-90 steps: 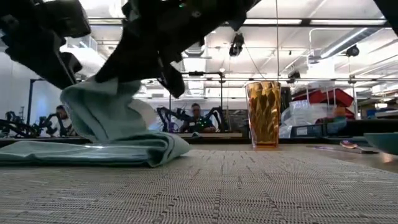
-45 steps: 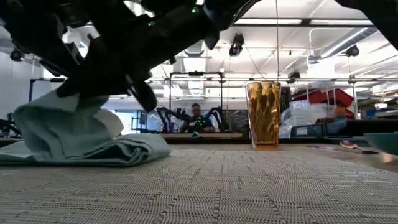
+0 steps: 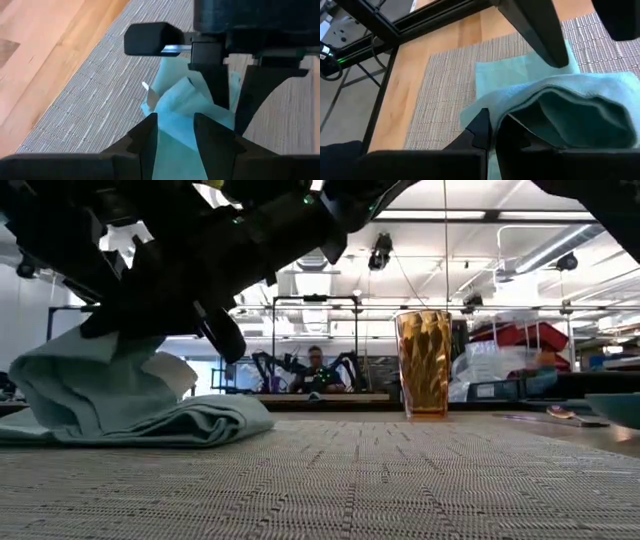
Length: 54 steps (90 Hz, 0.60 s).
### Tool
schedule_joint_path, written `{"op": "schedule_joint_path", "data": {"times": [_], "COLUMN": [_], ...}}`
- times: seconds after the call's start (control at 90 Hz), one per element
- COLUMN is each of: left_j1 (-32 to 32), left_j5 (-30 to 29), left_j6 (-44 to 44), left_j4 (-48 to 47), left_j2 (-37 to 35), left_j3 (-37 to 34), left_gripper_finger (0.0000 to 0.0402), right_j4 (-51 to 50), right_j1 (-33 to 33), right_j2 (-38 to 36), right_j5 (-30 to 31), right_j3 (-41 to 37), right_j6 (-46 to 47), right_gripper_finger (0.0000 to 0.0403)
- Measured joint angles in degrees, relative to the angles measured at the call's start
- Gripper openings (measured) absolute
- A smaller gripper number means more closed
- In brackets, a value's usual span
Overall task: Set table place
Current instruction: Fold the blue table napkin
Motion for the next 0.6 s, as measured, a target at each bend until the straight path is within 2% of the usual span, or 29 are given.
{"op": "schedule_joint_path", "data": {"times": [0.2,0.6], "left_j1": [0.03,0.13], "left_j5": [-0.01,-2.10], "left_j6": [-1.27,-1.50], "left_j4": [-0.71,-4.27], "left_j2": [-0.02,-0.28], "left_j3": [0.59,1.51], "left_gripper_finger": [0.0113,0.0113], "right_j4": [-0.06,-0.21], "right_j1": [0.12,0.24], "right_j2": [0.00,0.00], "right_j5": [-0.02,-0.42], "right_j3": [0.00,-0.04], "right_j6": [-0.13,-0.36], "right_gripper_finger": [0.0033,0.0143]}}
